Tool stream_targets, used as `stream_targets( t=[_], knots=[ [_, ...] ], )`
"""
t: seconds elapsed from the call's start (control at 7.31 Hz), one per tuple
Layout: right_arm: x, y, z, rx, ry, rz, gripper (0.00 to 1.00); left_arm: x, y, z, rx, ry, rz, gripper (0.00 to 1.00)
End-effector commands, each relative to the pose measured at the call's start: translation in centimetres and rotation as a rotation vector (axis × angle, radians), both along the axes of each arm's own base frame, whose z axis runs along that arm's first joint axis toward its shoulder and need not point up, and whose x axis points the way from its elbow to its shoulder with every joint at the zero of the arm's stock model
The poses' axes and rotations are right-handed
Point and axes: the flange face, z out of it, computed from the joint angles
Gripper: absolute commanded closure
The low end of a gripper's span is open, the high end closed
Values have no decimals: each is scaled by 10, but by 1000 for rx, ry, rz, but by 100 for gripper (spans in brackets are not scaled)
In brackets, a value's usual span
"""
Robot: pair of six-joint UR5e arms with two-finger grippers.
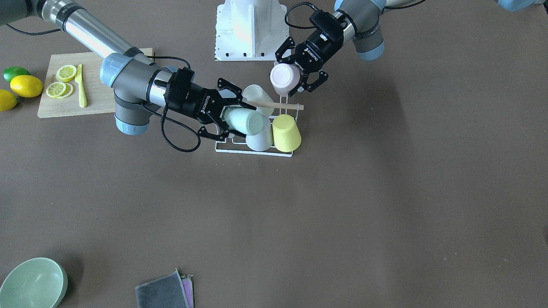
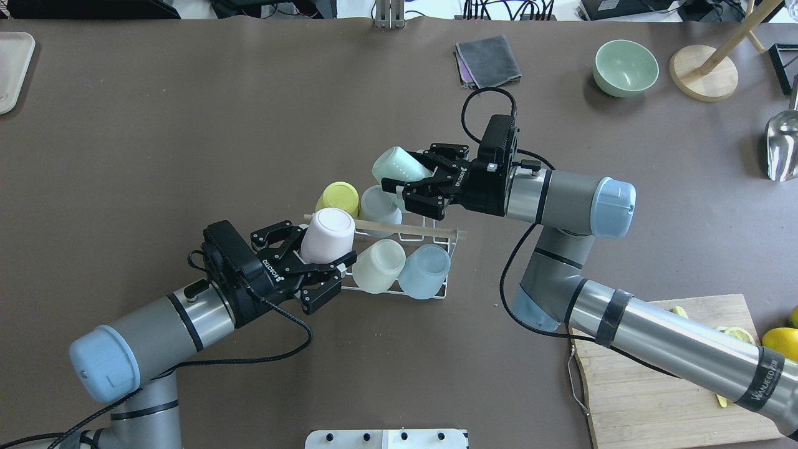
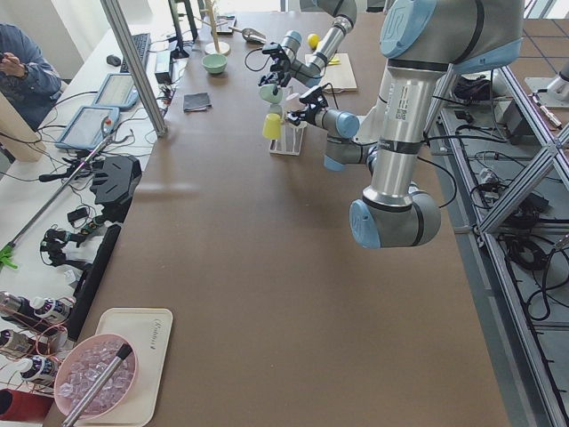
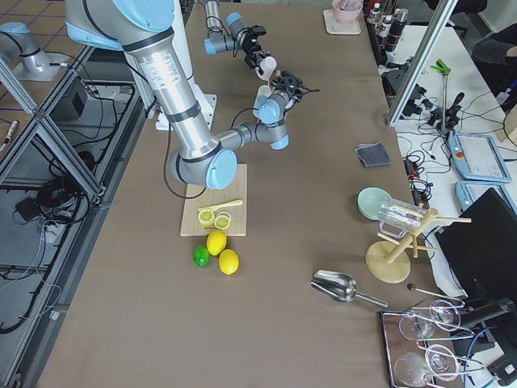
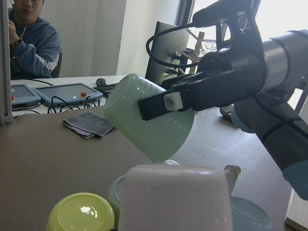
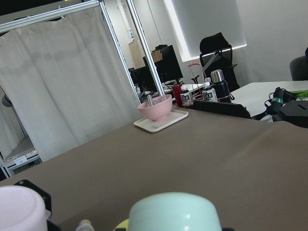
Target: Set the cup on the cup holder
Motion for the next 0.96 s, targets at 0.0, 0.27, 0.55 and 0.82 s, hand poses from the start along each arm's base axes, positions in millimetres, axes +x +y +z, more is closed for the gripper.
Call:
stream_targets(
  t=[0.0, 0.27, 0.55, 0.82],
  knots=[
    [11, -4, 8, 2, -17, 13, 100, 4, 0, 3, -3, -5, 2, 100],
    [15, -10, 18, -1, -5, 21, 100, 5, 0, 4, -3, -11, 2, 100],
    [7, -10, 30, 11, -13, 17, 100, 9, -1, 9, -6, -23, 2, 100],
    [2, -6, 34, 16, -19, 8, 100, 10, -1, 10, -6, -24, 2, 100]
  ],
)
